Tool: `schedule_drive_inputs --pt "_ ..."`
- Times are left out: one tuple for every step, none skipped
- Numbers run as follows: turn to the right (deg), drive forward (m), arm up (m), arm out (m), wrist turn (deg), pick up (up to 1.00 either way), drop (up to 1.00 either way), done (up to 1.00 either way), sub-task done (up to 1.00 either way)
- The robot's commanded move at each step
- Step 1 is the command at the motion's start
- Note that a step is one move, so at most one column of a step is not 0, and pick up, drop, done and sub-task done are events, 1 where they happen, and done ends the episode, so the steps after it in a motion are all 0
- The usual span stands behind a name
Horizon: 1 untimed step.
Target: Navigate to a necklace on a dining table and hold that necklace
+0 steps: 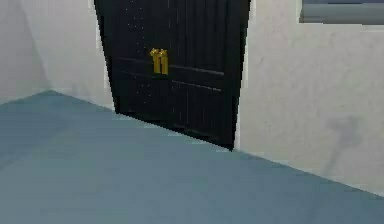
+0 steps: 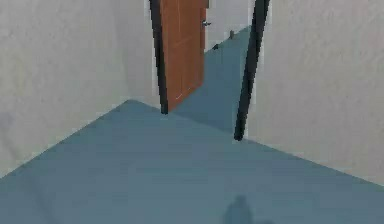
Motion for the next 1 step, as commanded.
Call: schedule_drive_inputs --pt "45.0 0.0 0.0 0.0 0.0 0.0 0.0 0.0 0.0"
